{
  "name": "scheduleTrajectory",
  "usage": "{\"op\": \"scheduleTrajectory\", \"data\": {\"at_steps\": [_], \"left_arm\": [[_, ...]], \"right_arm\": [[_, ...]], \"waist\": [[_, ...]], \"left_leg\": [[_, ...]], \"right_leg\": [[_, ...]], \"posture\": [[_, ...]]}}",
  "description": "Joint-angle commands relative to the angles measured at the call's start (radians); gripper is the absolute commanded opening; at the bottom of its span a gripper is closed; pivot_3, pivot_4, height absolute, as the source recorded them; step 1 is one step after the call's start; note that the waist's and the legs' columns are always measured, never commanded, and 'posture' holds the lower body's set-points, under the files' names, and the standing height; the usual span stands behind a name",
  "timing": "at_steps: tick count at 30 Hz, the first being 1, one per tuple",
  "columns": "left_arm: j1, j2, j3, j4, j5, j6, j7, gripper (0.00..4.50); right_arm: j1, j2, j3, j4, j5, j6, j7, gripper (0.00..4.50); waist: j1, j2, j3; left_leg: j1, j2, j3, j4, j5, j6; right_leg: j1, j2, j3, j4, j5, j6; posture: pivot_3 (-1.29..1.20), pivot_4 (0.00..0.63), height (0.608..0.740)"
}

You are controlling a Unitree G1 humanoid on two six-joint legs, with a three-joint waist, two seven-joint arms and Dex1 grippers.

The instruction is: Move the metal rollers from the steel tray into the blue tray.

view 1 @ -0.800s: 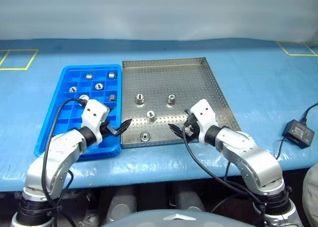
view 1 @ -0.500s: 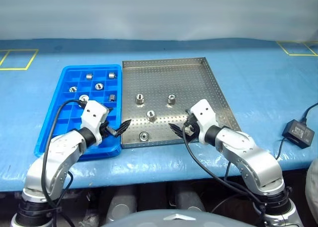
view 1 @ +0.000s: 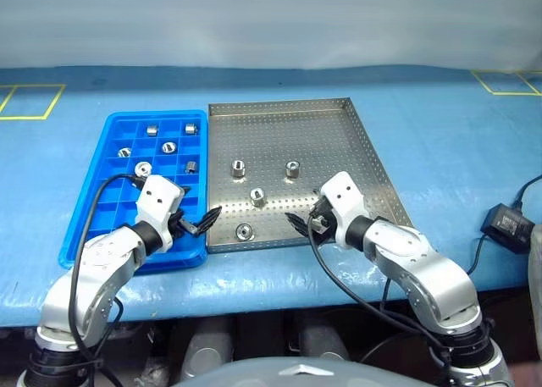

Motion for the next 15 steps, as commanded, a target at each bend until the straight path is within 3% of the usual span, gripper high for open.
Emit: {"op": "scheduleTrajectory", "data": {"at_steps": [1, 7, 15], "left_arm": [[-0.019, 0.007, 0.021, -0.039, -0.004, -0.011, -0.002, 4.46], [-0.096, 0.012, -0.004, -0.016, -0.007, -0.010, -0.022, 4.46], [-0.441, 0.000, -0.196, 0.209, 0.005, 0.089, -0.136, 4.46]], "right_arm": [[-0.016, 0.005, -0.016, -0.013, -0.008, -0.020, -0.013, 4.50], [-0.018, 0.014, -0.017, -0.013, -0.012, -0.016, -0.026, 4.50], [-0.025, 0.038, -0.026, 0.006, -0.021, -0.021, -0.052, 4.50]], "waist": [[0.000, 0.000, 0.000], [0.001, 0.000, 0.000], [0.007, -0.001, 0.000]], "left_leg": [[0.000, 0.000, 0.000, 0.000, 0.000, 0.000], [0.000, 0.000, 0.000, 0.000, 0.000, 0.000], [0.000, -0.003, 0.001, 0.001, 0.000, 0.001]], "right_leg": [[0.000, 0.000, 0.000, 0.000, 0.000, 0.000], [0.000, 0.000, 0.000, 0.000, 0.000, 0.000], [0.001, 0.000, 0.001, 0.000, 0.001, 0.002]], "posture": [[0.05, 0.150, 0.740], [0.05, 0.150, 0.740], [0.05, 0.150, 0.740]]}}
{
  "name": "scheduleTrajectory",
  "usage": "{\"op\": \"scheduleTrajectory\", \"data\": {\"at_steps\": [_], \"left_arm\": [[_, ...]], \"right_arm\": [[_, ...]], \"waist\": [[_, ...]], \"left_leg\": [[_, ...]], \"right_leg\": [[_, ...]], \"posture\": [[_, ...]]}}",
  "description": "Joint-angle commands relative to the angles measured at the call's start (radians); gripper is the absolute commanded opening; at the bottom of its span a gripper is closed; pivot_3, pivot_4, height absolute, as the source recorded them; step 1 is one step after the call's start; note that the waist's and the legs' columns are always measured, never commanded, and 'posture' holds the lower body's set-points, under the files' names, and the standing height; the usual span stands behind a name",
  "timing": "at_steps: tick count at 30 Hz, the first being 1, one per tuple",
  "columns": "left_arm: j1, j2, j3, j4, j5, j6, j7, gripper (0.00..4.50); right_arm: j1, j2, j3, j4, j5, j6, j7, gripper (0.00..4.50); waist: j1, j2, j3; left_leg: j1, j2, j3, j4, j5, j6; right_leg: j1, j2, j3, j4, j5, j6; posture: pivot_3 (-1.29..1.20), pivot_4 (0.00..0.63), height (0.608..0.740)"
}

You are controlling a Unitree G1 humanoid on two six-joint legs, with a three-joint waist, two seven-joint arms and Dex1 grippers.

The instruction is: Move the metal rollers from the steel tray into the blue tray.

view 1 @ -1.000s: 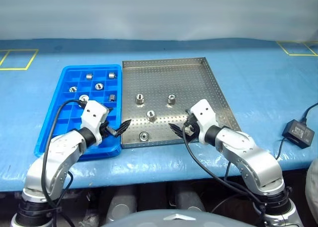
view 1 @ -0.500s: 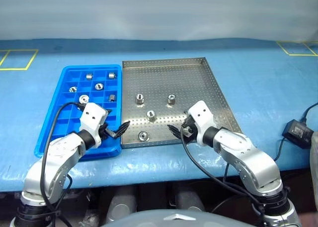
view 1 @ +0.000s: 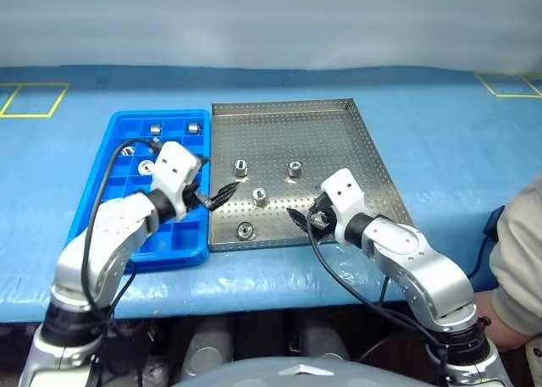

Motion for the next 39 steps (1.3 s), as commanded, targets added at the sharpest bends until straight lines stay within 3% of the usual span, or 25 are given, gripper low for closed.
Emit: {"op": "scheduleTrajectory", "data": {"at_steps": [1, 8, 16, 19, 23, 26, 29, 34, 39], "left_arm": [[-0.128, -0.011, -0.101, 0.126, 0.021, 0.046, -0.055, 4.46], [-0.286, -0.077, -0.268, 0.397, 0.094, 0.023, -0.149, 4.46], [-0.339, -0.104, -0.370, 0.560, 0.199, -0.052, -0.223, 4.46], [-0.343, -0.102, -0.385, 0.569, 0.226, -0.055, -0.242, 3.89], [-0.331, -0.102, -0.371, 0.563, 0.236, -0.058, -0.257, 2.57], [-0.305, -0.112, -0.323, 0.541, 0.230, -0.077, -0.227, 1.68], [-0.261, -0.123, -0.227, 0.475, 0.208, -0.097, -0.172, 1.68], [-0.147, -0.178, 0.042, 0.264, 0.189, -0.063, 0.067, 1.68], [0.008, -0.224, 0.250, 0.055, 0.296, -0.073, 0.345, 1.68]], "right_arm": [[-0.008, 0.015, -0.022, -0.008, -0.008, -0.021, -0.018, 4.50], [0.023, 0.041, -0.033, -0.031, -0.015, -0.017, -0.048, 4.50], [0.042, 0.054, -0.037, -0.050, -0.014, -0.015, -0.070, 4.50], [0.046, 0.059, -0.040, -0.053, -0.015, -0.016, -0.076, 4.50], [0.048, 0.062, -0.042, -0.054, -0.015, -0.017, -0.079, 4.50], [0.043, 0.063, -0.038, -0.049, -0.015, -0.020, -0.080, 4.50], [0.042, 0.064, -0.038, -0.045, -0.010, -0.021, -0.077, 4.50], [0.013, 0.065, -0.024, -0.030, -0.004, -0.025, -0.061, 4.50], [-0.054, 0.116, 0.063, 0.021, -0.002, -0.090, -0.023, 4.50]], "waist": [[-0.001, 0.000, 0.000], [-0.015, 0.000, 0.000], [-0.024, 0.000, 0.000], [-0.028, 0.000, 0.000], [-0.033, 0.000, 0.000], [-0.035, 0.000, 0.000], [-0.036, 0.000, 0.000], [-0.035, 0.000, 0.000], [-0.036, 0.000, 0.000]], "left_leg": [[0.000, -0.001, 0.000, 0.000, 0.000, 0.000], [-0.001, -0.003, 0.002, -0.001, -0.001, 0.001], [-0.001, -0.002, 0.002, 0.000, -0.001, 0.001], [-0.001, -0.002, 0.003, 0.000, -0.001, 0.002], [-0.001, 0.000, 0.003, 0.000, -0.001, 0.002], [-0.001, 0.000, 0.003, 0.000, -0.001, 0.002], [-0.001, 0.001, 0.003, 0.000, -0.001, 0.002], [-0.001, 0.002, 0.002, 0.000, -0.001, 0.002], [0.000, 0.002, 0.002, 0.000, -0.001, 0.002]], "right_leg": [[0.000, 0.000, 0.000, 0.000, 0.000, 0.001], [-0.001, 0.001, 0.002, -0.001, 0.003, 0.004], [-0.002, 0.001, 0.002, 0.000, 0.003, 0.005], [-0.002, 0.001, 0.003, 0.000, 0.003, 0.005], [-0.002, 0.001, 0.003, 0.000, 0.003, 0.005], [-0.002, 0.001, 0.003, 0.000, 0.003, 0.005], [-0.002, 0.001, 0.003, 0.000, 0.004, 0.005], [-0.002, 0.000, 0.003, 0.000, 0.006, 0.002], [-0.001, 0.000, 0.004, 0.000, 0.006, 0.002]], "posture": [[0.05, 0.150, 0.740], [0.00, 0.150, 0.740], [-0.02, 0.150, 0.740], [-0.02, 0.150, 0.740], [-0.01, 0.150, 0.740], [0.00, 0.150, 0.740], [0.02, 0.150, 0.740], [0.04, 0.150, 0.740], [0.08, 0.150, 0.740]]}}
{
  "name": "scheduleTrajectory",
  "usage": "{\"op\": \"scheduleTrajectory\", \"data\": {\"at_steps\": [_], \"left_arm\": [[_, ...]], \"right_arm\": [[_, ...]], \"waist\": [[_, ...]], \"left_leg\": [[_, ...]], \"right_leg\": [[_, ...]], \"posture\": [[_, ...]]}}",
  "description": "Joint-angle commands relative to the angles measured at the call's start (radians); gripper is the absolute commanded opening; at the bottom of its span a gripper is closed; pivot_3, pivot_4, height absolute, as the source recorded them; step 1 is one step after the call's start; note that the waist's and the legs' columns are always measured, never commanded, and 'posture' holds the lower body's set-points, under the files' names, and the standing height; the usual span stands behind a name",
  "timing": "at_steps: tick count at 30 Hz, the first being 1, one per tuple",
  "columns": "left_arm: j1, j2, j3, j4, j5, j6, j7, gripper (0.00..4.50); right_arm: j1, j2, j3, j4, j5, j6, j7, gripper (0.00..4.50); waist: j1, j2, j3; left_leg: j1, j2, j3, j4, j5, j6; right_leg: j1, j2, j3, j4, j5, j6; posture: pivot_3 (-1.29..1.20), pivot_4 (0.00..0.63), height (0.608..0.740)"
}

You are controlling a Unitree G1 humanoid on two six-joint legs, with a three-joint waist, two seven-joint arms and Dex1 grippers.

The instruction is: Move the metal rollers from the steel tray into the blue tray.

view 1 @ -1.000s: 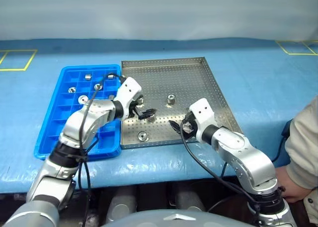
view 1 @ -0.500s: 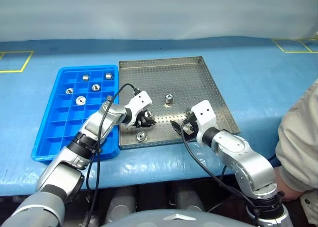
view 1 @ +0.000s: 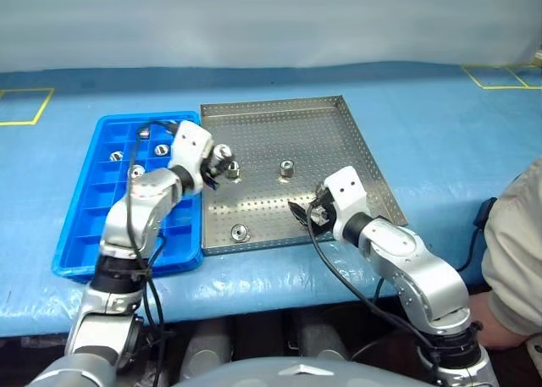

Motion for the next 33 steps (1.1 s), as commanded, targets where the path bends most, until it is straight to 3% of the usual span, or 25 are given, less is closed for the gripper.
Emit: {"op": "scheduleTrajectory", "data": {"at_steps": [1, 8, 13, 17, 22, 26, 29, 33], "left_arm": [[0.066, -0.026, 0.134, -0.132, 0.071, 0.000, 0.178, 1.68], [0.142, -0.032, 0.229, -0.052, 0.146, -0.057, 0.316, 1.68], [0.128, -0.023, 0.240, 0.068, 0.156, -0.087, 0.335, 1.68], [0.117, -0.035, 0.239, 0.099, 0.177, -0.016, 0.374, 1.68], [0.142, -0.091, 0.252, 0.003, 0.175, 0.120, 0.431, 1.68], [0.139, -0.095, 0.216, -0.073, 0.152, 0.117, 0.395, 3.00], [0.092, -0.086, 0.176, -0.115, 0.050, 0.013, 0.249, 3.93], [-0.013, -0.077, 0.106, -0.061, -0.087, -0.011, 0.054, 3.93]], "right_arm": [[-0.051, 0.037, 0.067, 0.018, 0.007, -0.077, 0.040, 4.50], [-0.105, 0.073, 0.180, 0.076, 0.033, -0.167, 0.161, 4.50], [-0.107, 0.077, 0.210, 0.087, 0.029, -0.177, 0.184, 4.50], [-0.088, 0.076, 0.208, 0.075, 0.020, -0.171, 0.168, 4.50], [-0.046, 0.065, 0.192, 0.050, 0.010, -0.161, 0.135, 4.50], [-0.027, 0.067, 0.185, 0.039, 0.007, -0.153, 0.111, 4.50], [-0.023, 0.067, 0.177, 0.035, 0.007, -0.147, 0.102, 4.50], [-0.028, 0.063, 0.157, 0.038, 0.009, -0.140, 0.096, 4.50]], "waist": [[0.004, 0.000, 0.000], [0.053, -0.002, -0.001], [0.059, -0.005, -0.002], [0.053, -0.006, -0.002], [0.047, -0.006, -0.003], [0.042, -0.006, -0.003], [0.044, -0.006, -0.003], [0.046, -0.006, -0.003]], "left_leg": [[0.000, 0.000, 0.000, 0.000, 0.000, 0.000], [0.001, -0.001, -0.001, 0.001, 0.000, 0.000], [0.001, -0.002, -0.001, 0.001, 0.000, 0.000], [0.001, -0.001, -0.001, 0.001, 0.001, 0.000], [0.001, -0.001, -0.001, 0.001, 0.000, 0.000], [0.001, -0.001, -0.001, 0.001, 0.001, 0.000], [0.001, -0.001, -0.001, 0.001, 0.001, -0.001], [0.001, -0.001, -0.001, 0.002, 0.002, 0.000]], "right_leg": [[0.000, 0.000, 0.000, 0.000, 0.000, 0.000], [0.002, -0.001, -0.002, 0.000, 0.001, 0.001], [0.002, -0.001, -0.002, 0.000, 0.000, -0.001], [0.002, -0.001, -0.002, 0.000, 0.000, -0.001], [0.002, -0.002, -0.002, 0.000, 0.001, 0.000], [0.002, -0.002, -0.002, 0.000, 0.001, 0.000], [0.002, -0.002, -0.002, 0.000, -0.001, -0.003], [0.002, -0.002, -0.002, 0.000, 0.000, -0.005]], "posture": [[0.09, 0.150, 0.740], [0.14, 0.150, 0.740], [0.14, 0.150, 0.740], [0.11, 0.150, 0.740], [0.07, 0.150, 0.740], [0.06, 0.150, 0.740], [0.06, 0.150, 0.740], [0.06, 0.150, 0.740]]}}
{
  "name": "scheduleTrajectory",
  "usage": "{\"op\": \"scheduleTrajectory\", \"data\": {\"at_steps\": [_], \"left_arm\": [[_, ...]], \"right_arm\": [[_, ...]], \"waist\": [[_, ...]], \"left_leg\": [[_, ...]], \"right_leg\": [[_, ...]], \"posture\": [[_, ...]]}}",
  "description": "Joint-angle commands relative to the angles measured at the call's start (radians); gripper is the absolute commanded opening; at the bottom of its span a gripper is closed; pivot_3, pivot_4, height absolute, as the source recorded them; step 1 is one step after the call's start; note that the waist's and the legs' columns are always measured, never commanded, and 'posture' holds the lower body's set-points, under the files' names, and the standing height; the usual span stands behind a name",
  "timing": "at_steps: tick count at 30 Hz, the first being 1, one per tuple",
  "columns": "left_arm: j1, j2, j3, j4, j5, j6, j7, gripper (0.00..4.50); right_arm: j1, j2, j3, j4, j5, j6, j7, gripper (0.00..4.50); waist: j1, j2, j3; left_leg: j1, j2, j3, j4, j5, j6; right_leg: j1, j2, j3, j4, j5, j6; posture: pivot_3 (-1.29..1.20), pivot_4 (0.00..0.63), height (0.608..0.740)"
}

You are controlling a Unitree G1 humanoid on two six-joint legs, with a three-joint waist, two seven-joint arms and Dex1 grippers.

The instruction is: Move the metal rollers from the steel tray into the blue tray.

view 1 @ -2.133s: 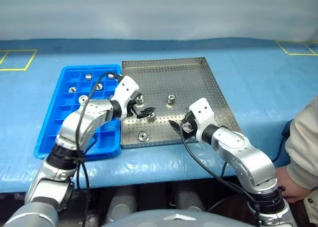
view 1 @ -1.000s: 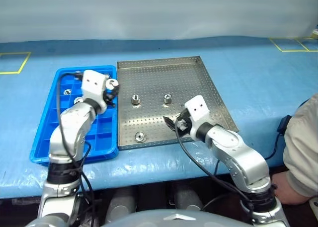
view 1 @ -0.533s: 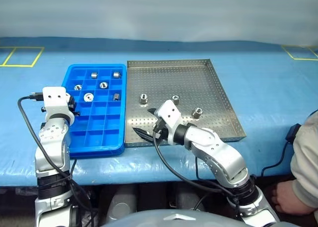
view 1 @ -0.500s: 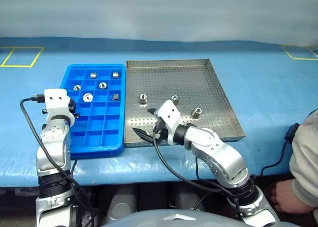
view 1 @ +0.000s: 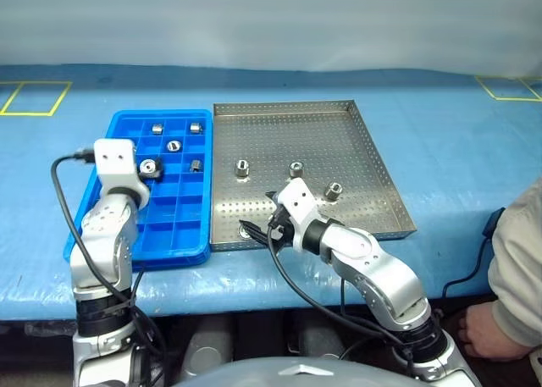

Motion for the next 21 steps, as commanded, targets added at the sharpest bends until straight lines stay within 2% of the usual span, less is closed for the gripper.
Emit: {"op": "scheduleTrajectory", "data": {"at_steps": [1, 9, 13, 17, 21], "left_arm": [[-0.091, 0.022, -0.074, 0.029, -0.082, -0.024, -0.136, 3.93], [-0.346, 0.024, -0.312, 0.475, 0.010, -0.030, -0.228, 3.93], [-0.426, 0.010, -0.372, 0.655, 0.052, -0.058, -0.255, 3.93], [-0.459, 0.004, -0.402, 0.749, 0.092, -0.055, -0.251, 3.93], [-0.459, 0.006, -0.416, 0.761, 0.102, -0.005, -0.266, 3.93]], "right_arm": [[-0.010, 0.001, -0.034, -0.046, 0.005, -0.002, -0.007, 4.50], [-0.005, 0.005, -0.047, -0.042, -0.013, -0.001, -0.036, 4.50], [0.013, 0.009, -0.048, -0.056, -0.018, 0.002, -0.058, 4.50], [0.034, 0.009, -0.052, -0.073, -0.021, 0.011, -0.079, 4.50], [0.043, 0.010, -0.055, -0.080, -0.024, 0.017, -0.090, 4.50]], "waist": [[-0.005, 0.000, 0.000], [-0.023, 0.000, 0.000], [-0.035, 0.000, 0.000], [-0.048, 0.000, 0.000], [-0.055, 0.000, 0.000]], "left_leg": [[0.000, 0.000, 0.000, 0.000, 0.000, 0.000], [0.001, -0.005, 0.001, -0.001, 0.000, 0.001], [0.000, -0.005, 0.001, -0.001, 0.000, 0.001], [-0.002, -0.004, 0.001, -0.001, 0.000, 0.002], [-0.002, -0.003, 0.002, -0.001, 0.000, 0.002]], "right_leg": [[0.000, 0.000, 0.000, 0.000, 0.000, 0.000], [0.000, 0.003, 0.002, 0.000, 0.001, 0.007], [-0.001, 0.003, 0.002, -0.001, 0.003, 0.006], [-0.003, 0.002, 0.002, -0.001, 0.003, 0.006], [-0.003, 0.002, 0.002, -0.001, 0.003, 0.006]], "posture": [[0.06, 0.150, 0.740], [0.01, 0.150, 0.740], [-0.03, 0.150, 0.740], [-0.03, 0.150, 0.740], [-0.04, 0.150, 0.740]]}}
